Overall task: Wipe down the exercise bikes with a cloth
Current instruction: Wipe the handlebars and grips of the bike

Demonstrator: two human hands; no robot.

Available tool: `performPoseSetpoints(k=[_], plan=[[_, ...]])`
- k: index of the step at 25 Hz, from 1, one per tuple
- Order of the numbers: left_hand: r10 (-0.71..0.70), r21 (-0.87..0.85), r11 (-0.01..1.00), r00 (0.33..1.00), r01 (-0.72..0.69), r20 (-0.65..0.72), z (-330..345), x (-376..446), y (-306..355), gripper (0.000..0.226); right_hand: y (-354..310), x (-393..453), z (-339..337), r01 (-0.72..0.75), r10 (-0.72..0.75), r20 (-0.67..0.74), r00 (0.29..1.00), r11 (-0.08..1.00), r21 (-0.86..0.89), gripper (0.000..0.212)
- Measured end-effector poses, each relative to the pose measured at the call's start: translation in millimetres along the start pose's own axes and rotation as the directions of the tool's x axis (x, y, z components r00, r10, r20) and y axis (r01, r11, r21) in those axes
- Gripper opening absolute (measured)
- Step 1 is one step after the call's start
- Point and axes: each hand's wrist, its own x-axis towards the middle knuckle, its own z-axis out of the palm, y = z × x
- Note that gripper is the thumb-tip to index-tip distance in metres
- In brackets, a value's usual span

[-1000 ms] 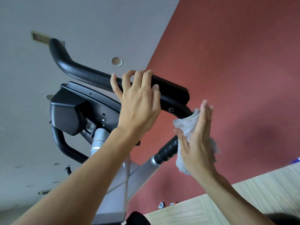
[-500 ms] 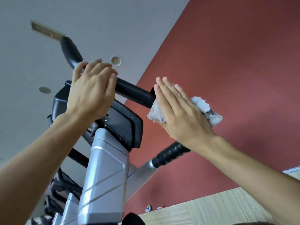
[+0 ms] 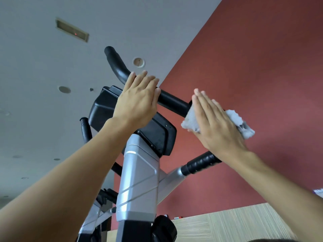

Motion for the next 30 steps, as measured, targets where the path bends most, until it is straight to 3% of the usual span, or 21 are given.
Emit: performPoseSetpoints(k=[5,7,10,13,16,18,21,24,27,30], plan=[[-0.081,0.079,0.994,0.997,0.081,-0.002,-4,23,19,0.042,13,-15,-10,-0.068,0.051,0.119,0.992,0.987,0.143,0.073],[-0.098,0.097,0.991,0.991,0.089,0.087,-12,37,20,0.041,16,-13,-13,-0.115,0.071,0.14,0.988,0.931,0.345,0.065],[-0.139,0.114,0.986,0.971,0.118,0.196,-22,48,18,0.044,13,-6,-42,-0.405,0.309,0.265,0.913,0.623,0.67,0.056],[-0.113,0.048,0.993,0.965,0.105,0.235,-28,60,20,0.04,28,50,-63,-0.56,0.395,0.413,0.821,0.417,0.716,0.054],[-0.166,-0.014,0.984,0.934,0.18,0.316,-32,68,18,0.035,58,115,-51,-0.654,0.259,0.601,0.756,0.33,0.68,0.05],[-0.185,-0.042,0.974,0.895,0.221,0.406,-39,71,20,0.029,69,142,-40,-0.742,0.11,0.748,0.654,0.286,0.606,0.051],[-0.18,-0.056,0.966,0.807,0.254,0.562,-49,79,20,0.017,67,162,-22,-0.797,-0.137,0.868,0.477,0.351,0.493,0.061],[-0.189,-0.082,0.941,0.712,0.328,0.677,-54,86,16,0.014,58,173,-7,-0.78,-0.354,0.878,0.322,0.426,0.458,0.066],[-0.205,-0.06,0.925,0.626,0.375,0.752,-60,95,16,0.017,57,175,-10,-0.829,-0.366,0.88,0.304,0.354,0.433,0.057],[-0.127,-0.073,0.945,0.561,0.32,0.818,-66,106,12,0.024,57,182,-10,-0.868,-0.375,0.887,0.269,0.305,0.392,0.055]])
